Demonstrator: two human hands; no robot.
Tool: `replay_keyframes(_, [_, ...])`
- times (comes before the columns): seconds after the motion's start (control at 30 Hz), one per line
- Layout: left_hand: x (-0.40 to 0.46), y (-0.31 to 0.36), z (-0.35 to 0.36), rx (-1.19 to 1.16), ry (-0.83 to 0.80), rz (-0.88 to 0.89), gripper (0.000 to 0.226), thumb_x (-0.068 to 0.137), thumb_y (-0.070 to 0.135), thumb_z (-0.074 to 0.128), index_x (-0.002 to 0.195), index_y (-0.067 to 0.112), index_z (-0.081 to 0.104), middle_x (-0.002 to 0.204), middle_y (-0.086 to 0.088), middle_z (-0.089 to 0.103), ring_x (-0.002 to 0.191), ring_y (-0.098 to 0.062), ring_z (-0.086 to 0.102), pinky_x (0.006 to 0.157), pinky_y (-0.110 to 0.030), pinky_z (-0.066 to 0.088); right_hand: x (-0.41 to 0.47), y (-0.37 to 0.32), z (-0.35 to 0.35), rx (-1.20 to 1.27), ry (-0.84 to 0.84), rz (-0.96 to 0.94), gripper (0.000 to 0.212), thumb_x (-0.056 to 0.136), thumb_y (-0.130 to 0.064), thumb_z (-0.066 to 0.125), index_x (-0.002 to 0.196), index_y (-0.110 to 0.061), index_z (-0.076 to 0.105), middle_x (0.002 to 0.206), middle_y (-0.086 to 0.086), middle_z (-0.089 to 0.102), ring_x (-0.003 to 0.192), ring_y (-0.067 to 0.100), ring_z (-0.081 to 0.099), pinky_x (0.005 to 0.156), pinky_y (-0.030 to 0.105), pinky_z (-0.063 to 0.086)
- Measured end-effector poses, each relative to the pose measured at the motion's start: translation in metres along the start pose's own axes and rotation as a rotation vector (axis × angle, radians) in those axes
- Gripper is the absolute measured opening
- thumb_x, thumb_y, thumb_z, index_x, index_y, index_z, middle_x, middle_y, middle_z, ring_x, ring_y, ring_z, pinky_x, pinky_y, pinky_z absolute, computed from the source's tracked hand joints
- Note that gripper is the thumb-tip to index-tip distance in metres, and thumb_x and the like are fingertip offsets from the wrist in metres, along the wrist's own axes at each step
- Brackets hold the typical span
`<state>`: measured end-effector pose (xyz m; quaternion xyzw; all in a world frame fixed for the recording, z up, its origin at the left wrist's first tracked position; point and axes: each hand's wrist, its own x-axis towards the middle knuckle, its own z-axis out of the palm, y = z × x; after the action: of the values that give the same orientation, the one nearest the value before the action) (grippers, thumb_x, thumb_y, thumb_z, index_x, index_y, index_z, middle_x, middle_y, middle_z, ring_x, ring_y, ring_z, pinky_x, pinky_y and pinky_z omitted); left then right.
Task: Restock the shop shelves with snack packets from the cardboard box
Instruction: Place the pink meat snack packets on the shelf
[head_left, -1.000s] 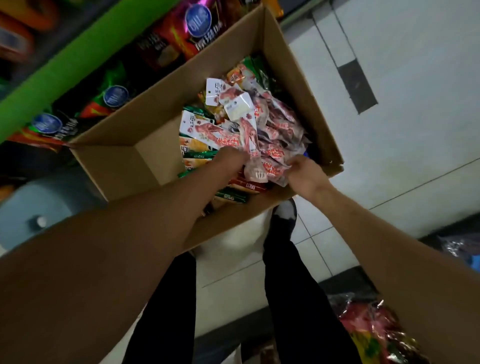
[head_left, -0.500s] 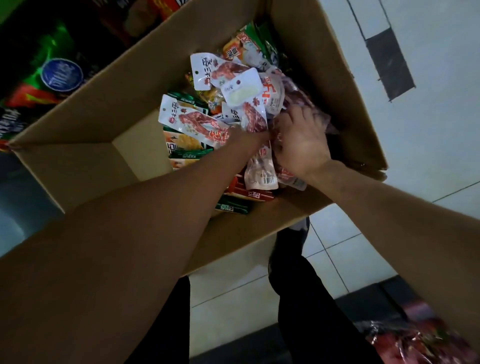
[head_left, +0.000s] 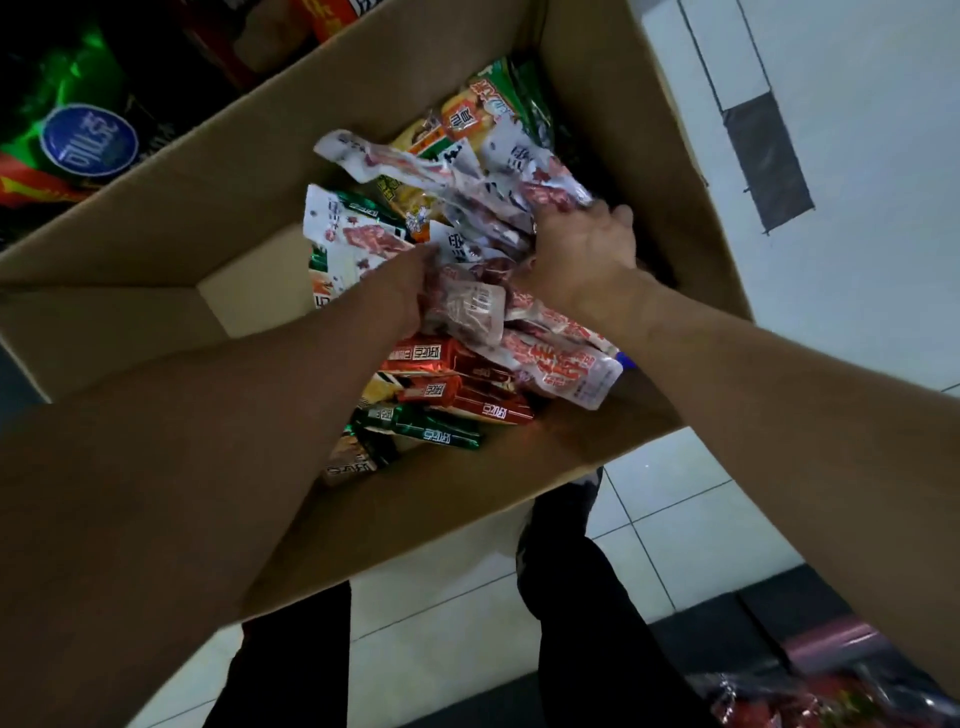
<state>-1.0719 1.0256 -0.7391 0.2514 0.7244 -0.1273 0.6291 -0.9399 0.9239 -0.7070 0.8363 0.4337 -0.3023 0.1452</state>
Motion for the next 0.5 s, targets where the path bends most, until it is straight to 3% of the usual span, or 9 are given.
replay_keyframes(0.1, [0.009, 0.004, 0.006, -0.033, 0.0, -0.049, 0.042, 0.095, 0.048, 0.058, 0.072, 0.013, 0.06, 0.064, -0.004, 0.062, 0.047, -0.02, 0.057, 0.049, -0.021, 0.046, -0.006, -0.006, 0.005, -0.089, 0.073, -0.09, 0.039, 0.089, -0.033, 0.058, 0.124, -0.017, 0.054, 0.119, 0.013, 0.063, 0.123, 0.033, 0.043, 0.099, 0.046, 0.031])
replay_keyframes(0.13, [0.014, 0.005, 0.008, -0.055, -0.001, -0.047, 0.04, 0.094, 0.048, 0.059, 0.08, 0.011, 0.065, 0.072, -0.006, 0.066, 0.056, -0.022, 0.062, 0.052, -0.025, 0.048, -0.01, -0.007, 0.009, -0.088, 0.095, -0.137, 0.039, 0.087, -0.027, 0.059, 0.124, -0.016, 0.053, 0.117, 0.014, 0.064, 0.122, 0.034, 0.043, 0.099, 0.046, 0.031])
replay_keyframes(0.2, [0.018, 0.004, 0.011, -0.089, -0.001, -0.052, 0.038, 0.095, 0.045, 0.059, 0.103, 0.009, 0.07, 0.097, -0.008, 0.072, 0.077, -0.024, 0.069, 0.061, -0.031, 0.054, -0.018, -0.008, 0.016, -0.053, 0.104, -0.214, 0.051, 0.084, -0.02, 0.063, 0.131, -0.011, 0.046, 0.115, 0.017, 0.064, 0.124, 0.036, 0.042, 0.103, 0.047, 0.032])
replay_keyframes(0.23, [0.015, 0.003, 0.01, -0.097, -0.003, -0.039, 0.037, 0.098, 0.04, 0.057, 0.109, 0.007, 0.069, 0.101, -0.009, 0.071, 0.078, -0.023, 0.07, 0.061, -0.03, 0.056, -0.021, -0.007, 0.019, -0.06, 0.077, -0.225, 0.061, 0.084, -0.023, 0.065, 0.137, -0.009, 0.04, 0.118, 0.017, 0.064, 0.128, 0.036, 0.04, 0.106, 0.047, 0.031])
replay_keyframes(0.33, [0.006, -0.001, 0.002, -0.21, -0.039, 0.048, 0.032, 0.104, 0.025, 0.046, 0.118, 0.002, 0.064, 0.088, -0.012, 0.067, 0.06, -0.022, 0.065, 0.049, -0.03, 0.055, -0.02, -0.006, 0.022, -0.147, -0.056, -0.187, 0.072, 0.086, -0.043, 0.062, 0.143, -0.009, 0.036, 0.135, 0.016, 0.056, 0.137, 0.036, 0.033, 0.111, 0.051, 0.025])
replay_keyframes(0.43, [-0.005, -0.005, -0.006, -0.331, -0.02, 0.078, 0.024, 0.104, 0.02, 0.046, 0.097, 0.003, 0.061, 0.066, -0.009, 0.062, 0.046, -0.019, 0.057, 0.043, -0.027, 0.049, -0.02, -0.01, 0.027, -0.217, -0.133, -0.142, 0.08, 0.081, -0.056, 0.065, 0.141, -0.011, 0.037, 0.142, 0.015, 0.047, 0.136, 0.036, 0.036, 0.112, 0.051, 0.024])
replay_keyframes(0.5, [-0.015, -0.009, -0.007, -0.329, 0.023, 0.094, 0.012, 0.097, 0.013, 0.053, 0.088, 0.008, 0.058, 0.065, -0.008, 0.051, 0.037, -0.017, 0.049, 0.04, -0.021, 0.042, -0.021, -0.013, 0.03, -0.22, -0.128, -0.119, 0.084, 0.079, -0.059, 0.066, 0.142, -0.013, 0.035, 0.143, 0.014, 0.043, 0.133, 0.036, 0.039, 0.111, 0.052, 0.025])
